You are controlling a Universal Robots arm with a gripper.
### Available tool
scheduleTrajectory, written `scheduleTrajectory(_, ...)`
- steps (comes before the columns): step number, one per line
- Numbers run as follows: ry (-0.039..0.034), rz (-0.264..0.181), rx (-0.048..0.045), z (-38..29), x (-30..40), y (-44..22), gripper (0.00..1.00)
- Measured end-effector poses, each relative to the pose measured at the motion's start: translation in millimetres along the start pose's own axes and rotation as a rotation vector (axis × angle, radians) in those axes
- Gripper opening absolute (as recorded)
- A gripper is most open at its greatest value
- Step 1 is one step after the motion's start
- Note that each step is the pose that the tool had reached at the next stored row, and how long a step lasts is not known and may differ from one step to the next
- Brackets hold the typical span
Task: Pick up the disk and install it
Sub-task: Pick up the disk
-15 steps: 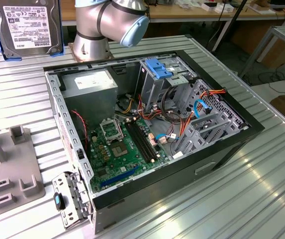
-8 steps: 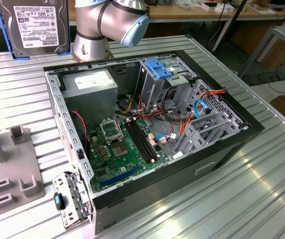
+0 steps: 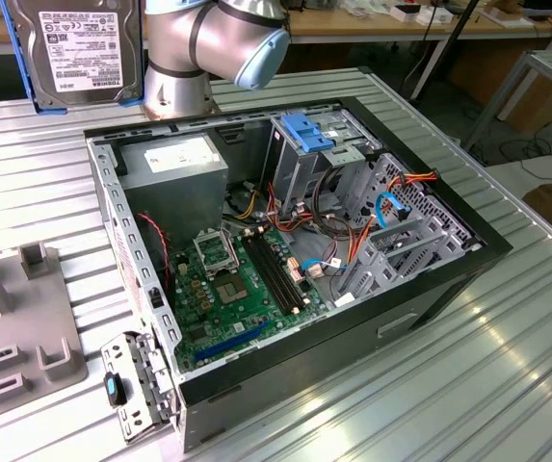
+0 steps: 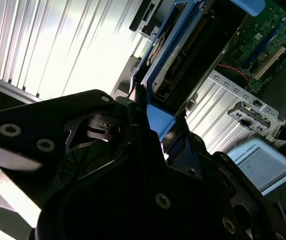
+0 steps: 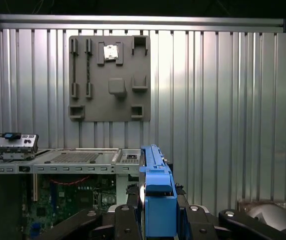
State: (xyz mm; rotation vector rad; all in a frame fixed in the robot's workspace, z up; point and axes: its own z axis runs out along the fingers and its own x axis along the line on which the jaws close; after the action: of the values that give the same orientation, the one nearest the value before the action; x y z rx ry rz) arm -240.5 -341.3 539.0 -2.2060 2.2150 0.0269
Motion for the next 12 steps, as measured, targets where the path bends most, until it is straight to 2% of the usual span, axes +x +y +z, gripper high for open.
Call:
scheduleTrajectory(2,0.0000,0.000,0.0000,0.0,-0.1,-6.8,0.37)
scheduleTrajectory(4,0.0000,0.000,0.0000,0.0,-0.1,-10.5,0.37)
scheduleTrajectory(8,0.0000,0.000,0.0000,0.0,-1.2,-27.5,0.37)
scheduleTrajectory(11,0.0000,0.000,0.0000,0.2,-1.9,-35.6,0.37)
scheduleTrajectory(12,0.0000,0.000,0.0000,0.2,-2.1,-40.2,0.37)
